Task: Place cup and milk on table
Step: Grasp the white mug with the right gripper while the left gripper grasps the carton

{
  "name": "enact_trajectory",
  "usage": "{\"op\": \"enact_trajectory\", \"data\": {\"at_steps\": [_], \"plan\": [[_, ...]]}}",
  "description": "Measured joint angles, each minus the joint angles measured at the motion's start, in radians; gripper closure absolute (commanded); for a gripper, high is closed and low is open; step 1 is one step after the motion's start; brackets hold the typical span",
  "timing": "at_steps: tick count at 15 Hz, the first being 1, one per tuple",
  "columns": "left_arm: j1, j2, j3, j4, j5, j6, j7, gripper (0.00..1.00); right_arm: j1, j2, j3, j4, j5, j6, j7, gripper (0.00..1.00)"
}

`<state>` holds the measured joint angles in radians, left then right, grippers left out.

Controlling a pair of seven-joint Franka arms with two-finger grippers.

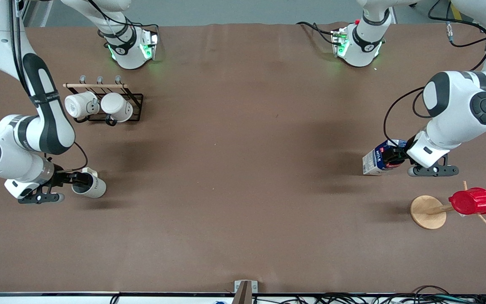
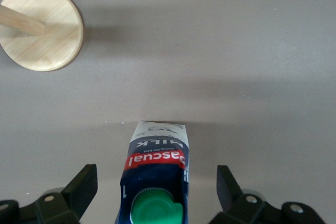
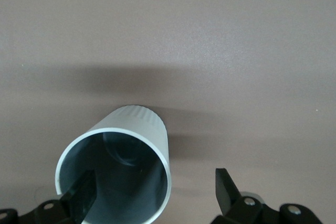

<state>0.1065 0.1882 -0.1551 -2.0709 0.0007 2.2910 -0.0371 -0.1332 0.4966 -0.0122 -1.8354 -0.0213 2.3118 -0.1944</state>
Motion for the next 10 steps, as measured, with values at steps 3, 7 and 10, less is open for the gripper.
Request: {"op": "enact_trajectory", "data": {"at_steps": [3, 7, 10], "plan": [[0.000, 0.006, 0.000, -0.030, 0.000, 0.014, 0.000, 0.00, -0.001, 0.005, 0.000, -0.001, 0.000, 0.010, 0.000, 0.08], [0.000, 0.006, 0.000, -0.048, 0.001, 0.015, 0.000, 0.13, -0.001, 0.037, 0.000, -0.006, 0.000, 0.043, 0.000, 0.51], [0.010, 0.006, 0.000, -0.057, 0.018, 0.015, 0.001, 0.38, -0.001, 0.043, 0.000, -0.006, 0.002, 0.045, 0.003, 1.00]]}}
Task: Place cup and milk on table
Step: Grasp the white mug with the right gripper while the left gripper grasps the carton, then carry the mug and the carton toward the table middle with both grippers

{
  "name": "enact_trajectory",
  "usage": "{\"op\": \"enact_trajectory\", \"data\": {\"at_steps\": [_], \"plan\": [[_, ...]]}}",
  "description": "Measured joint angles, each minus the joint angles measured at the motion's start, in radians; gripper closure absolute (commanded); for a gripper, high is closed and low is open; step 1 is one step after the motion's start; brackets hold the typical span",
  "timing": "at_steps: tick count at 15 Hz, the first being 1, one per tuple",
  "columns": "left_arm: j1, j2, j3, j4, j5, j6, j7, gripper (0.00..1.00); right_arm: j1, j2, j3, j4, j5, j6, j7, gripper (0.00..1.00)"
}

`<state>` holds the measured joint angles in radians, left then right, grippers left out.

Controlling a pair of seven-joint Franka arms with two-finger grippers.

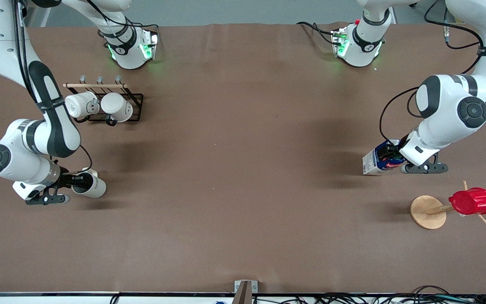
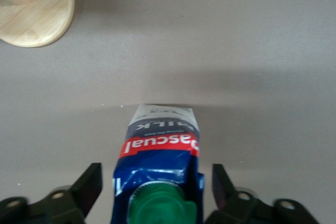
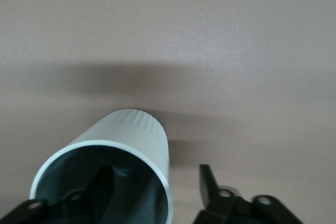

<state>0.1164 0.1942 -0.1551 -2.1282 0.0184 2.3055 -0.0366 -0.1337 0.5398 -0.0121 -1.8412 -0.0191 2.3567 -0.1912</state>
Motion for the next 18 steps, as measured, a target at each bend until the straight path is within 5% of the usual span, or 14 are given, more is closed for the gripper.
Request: {"op": "enact_trajectory", "data": {"at_steps": [3, 8, 13, 18], "plan": [[0.012, -0.004, 0.000, -0.002, 0.001, 0.000, 0.006, 0.55, -0.004, 0.000, 0.000, 0.023, 0.002, -0.054, 0.005, 1.00], [0.011, -0.026, -0.028, 0.033, 0.001, -0.023, 0.007, 0.64, 0.023, -0.026, 0.012, 0.242, 0.006, -0.420, 0.069, 1.00], [0.005, -0.047, -0.158, 0.161, 0.001, -0.206, -0.015, 0.66, 0.114, -0.101, 0.020, 0.340, 0.021, -0.626, 0.190, 1.00], [-0.044, -0.023, -0.321, 0.224, 0.001, -0.234, -0.189, 0.67, 0.265, -0.132, 0.030, 0.333, 0.075, -0.675, 0.472, 1.00]]}}
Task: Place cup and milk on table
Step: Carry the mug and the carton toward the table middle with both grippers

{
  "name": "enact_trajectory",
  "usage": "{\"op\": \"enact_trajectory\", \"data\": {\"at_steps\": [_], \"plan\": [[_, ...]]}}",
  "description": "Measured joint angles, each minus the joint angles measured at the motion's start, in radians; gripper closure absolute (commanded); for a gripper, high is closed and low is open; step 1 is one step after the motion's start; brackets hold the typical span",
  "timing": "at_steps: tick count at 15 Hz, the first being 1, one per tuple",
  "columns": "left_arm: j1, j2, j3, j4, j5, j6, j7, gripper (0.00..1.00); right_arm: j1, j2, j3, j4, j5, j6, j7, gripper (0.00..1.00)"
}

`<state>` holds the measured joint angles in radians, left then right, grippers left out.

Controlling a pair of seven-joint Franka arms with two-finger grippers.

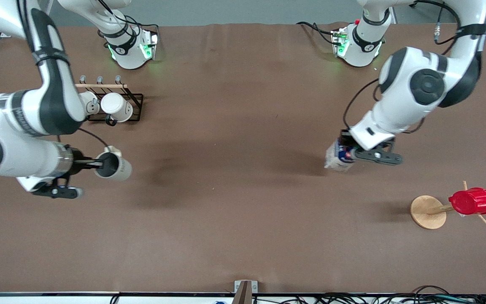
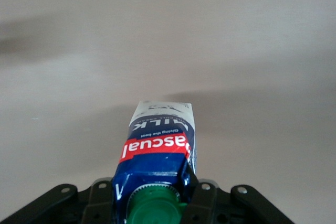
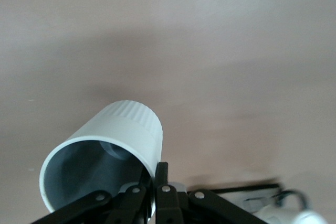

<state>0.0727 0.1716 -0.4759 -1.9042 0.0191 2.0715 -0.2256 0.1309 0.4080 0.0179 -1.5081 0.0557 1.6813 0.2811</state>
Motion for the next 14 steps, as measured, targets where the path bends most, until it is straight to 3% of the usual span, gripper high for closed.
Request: {"op": "enact_trajectory", "data": {"at_steps": [3, 10, 14], "plan": [[-0.129, 0.083, -0.012, 0.080, 0.032, 0.000, -0.170, 0.67, 0.117, -0.002, 0.003, -0.031, 0.062, 0.036, 0.202, 0.99], [-0.345, 0.345, -0.011, 0.309, 0.157, 0.001, -0.471, 0.67, 0.451, 0.009, 0.007, -0.207, 0.101, 0.419, 0.565, 0.99], [-0.432, 0.423, 0.022, 0.402, 0.178, -0.030, -0.521, 0.67, 0.513, 0.054, 0.006, -0.218, 0.101, 0.499, 0.640, 0.98]]}}
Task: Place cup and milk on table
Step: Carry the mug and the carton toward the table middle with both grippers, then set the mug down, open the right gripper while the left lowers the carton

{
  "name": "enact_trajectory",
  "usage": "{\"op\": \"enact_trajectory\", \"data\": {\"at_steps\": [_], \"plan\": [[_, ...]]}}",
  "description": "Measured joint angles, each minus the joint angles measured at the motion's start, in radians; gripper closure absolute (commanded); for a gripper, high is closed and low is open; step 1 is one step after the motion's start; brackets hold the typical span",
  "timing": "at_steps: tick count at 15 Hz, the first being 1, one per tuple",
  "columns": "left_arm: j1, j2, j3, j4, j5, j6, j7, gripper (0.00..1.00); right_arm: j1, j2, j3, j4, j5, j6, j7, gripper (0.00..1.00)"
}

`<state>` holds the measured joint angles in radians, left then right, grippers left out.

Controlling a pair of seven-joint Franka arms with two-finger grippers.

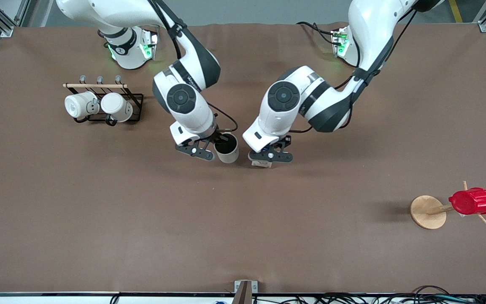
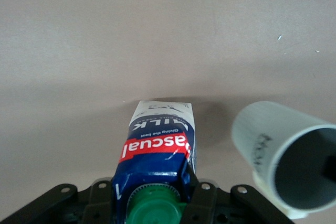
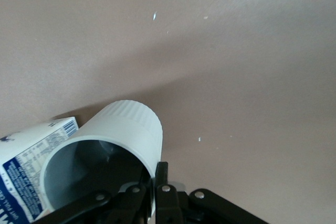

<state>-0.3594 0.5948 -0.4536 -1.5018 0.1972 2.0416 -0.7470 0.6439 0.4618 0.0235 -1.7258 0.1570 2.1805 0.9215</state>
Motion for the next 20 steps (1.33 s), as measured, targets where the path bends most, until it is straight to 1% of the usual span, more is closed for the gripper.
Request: {"op": "enact_trajectory", "data": {"at_steps": [4, 7, 9, 10, 11, 12, 13, 14, 16, 18, 20], "plan": [[-0.019, 0.011, 0.010, 0.021, 0.001, -0.015, -0.048, 0.67, 0.002, 0.039, -0.007, 0.000, 0.001, 0.032, 0.001, 0.95], [-0.020, 0.011, 0.010, 0.016, 0.001, -0.064, -0.086, 0.67, 0.015, 0.061, -0.006, 0.000, 0.024, 0.055, 0.001, 0.93], [-0.024, 0.011, 0.007, 0.006, 0.001, -0.073, -0.129, 0.67, 0.028, 0.076, -0.006, 0.000, 0.034, 0.078, 0.001, 0.89], [-0.031, 0.011, 0.007, 0.001, 0.001, -0.077, -0.148, 0.67, 0.035, 0.082, -0.006, -0.001, 0.036, 0.087, 0.001, 0.79], [-0.039, 0.011, 0.007, -0.005, 0.001, -0.084, -0.160, 0.67, 0.039, 0.087, -0.006, -0.001, 0.036, 0.092, 0.001, 0.55], [-0.045, 0.010, 0.006, -0.010, 0.001, -0.088, -0.165, 0.67, 0.039, 0.091, -0.007, -0.001, 0.037, 0.095, 0.001, 0.26], [-0.049, 0.009, 0.006, -0.016, 0.001, -0.090, -0.167, 0.67, 0.039, 0.095, -0.007, -0.001, 0.037, 0.096, 0.001, 0.11], [-0.050, 0.008, 0.005, -0.019, 0.001, -0.090, -0.168, 0.67, 0.039, 0.097, -0.008, -0.001, 0.037, 0.096, 0.001, 0.05], [-0.050, 0.007, 0.005, -0.020, 0.002, -0.090, -0.168, 0.67, 0.039, 0.099, -0.009, -0.001, 0.037, 0.096, 0.001, 0.00], [-0.050, 0.005, 0.005, -0.020, 0.006, -0.089, -0.168, 0.66, 0.037, 0.098, -0.014, 0.001, 0.037, 0.075, 0.000, 0.00], [-0.050, 0.002, 0.005, -0.020, 0.021, -0.083, -0.168, 0.66, 0.023, 0.084, -0.025, 0.011, 0.037, 0.025, -0.010, 0.00]]}}
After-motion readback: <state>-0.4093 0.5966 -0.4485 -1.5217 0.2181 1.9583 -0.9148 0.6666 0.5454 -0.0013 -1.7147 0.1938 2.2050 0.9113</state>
